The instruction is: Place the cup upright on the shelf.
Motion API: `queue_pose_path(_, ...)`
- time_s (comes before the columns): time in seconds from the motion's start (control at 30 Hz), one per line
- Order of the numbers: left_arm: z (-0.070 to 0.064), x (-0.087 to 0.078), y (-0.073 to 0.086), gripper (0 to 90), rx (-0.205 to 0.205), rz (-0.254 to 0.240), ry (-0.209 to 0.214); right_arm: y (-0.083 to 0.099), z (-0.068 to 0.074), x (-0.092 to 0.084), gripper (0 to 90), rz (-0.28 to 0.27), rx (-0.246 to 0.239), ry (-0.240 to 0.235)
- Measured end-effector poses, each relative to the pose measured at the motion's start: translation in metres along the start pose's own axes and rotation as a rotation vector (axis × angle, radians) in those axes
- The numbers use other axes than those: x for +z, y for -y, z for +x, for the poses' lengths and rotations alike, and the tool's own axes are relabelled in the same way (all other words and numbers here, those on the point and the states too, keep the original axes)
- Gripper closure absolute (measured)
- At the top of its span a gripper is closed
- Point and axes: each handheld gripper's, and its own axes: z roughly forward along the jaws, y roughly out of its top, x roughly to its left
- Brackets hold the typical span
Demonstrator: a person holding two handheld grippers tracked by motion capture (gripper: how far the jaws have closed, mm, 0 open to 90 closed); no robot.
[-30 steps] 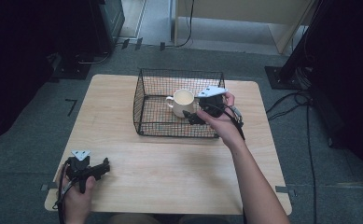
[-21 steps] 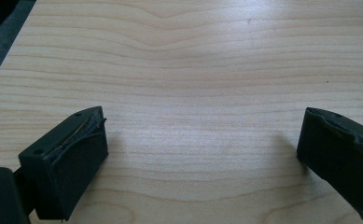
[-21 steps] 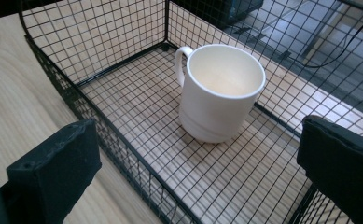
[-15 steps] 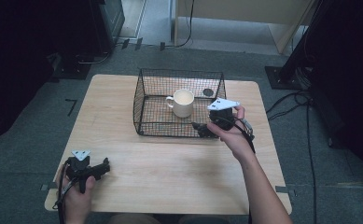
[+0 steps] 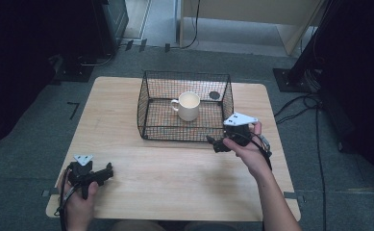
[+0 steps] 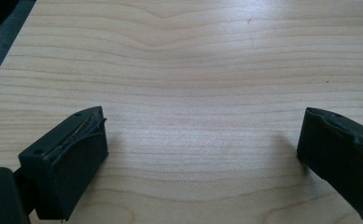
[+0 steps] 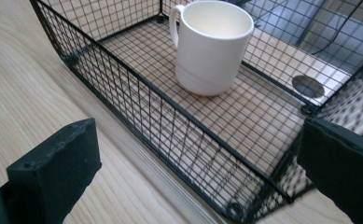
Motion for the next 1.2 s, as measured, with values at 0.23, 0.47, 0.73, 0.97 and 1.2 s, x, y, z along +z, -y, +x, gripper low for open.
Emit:
queue_pose_path(0.23, 0.000, 0.000, 0.000, 1.8, 0.000, -0.001, 0.000, 0.020, -0.002, -0.010, 0.0, -0.008, 0.020, 0.011)
queue_pose_path(0.47, 0.000, 0.000, 0.000, 1.8, 0.000, -0.002, 0.000, 0.045, -0.008, -0.019, 0.0, 0.003, 0.058, 0.034)
queue_pose_path(0.73, 0.000, 0.000, 0.000, 1.8, 0.000, -0.001, 0.000, 0.065, -0.014, -0.024, 0.0, 0.022, 0.083, 0.072)
queue_pose_path(0.97, 0.000, 0.000, 0.000, 1.8, 0.001, 0.000, 0.000, 0.086, -0.020, -0.028, 0.0, 0.046, 0.114, 0.104)
queue_pose_path(1.2, 0.000, 0.000, 0.000, 1.8, 0.001, 0.000, 0.000, 0.103, -0.025, -0.033, 0.0, 0.058, 0.151, 0.124)
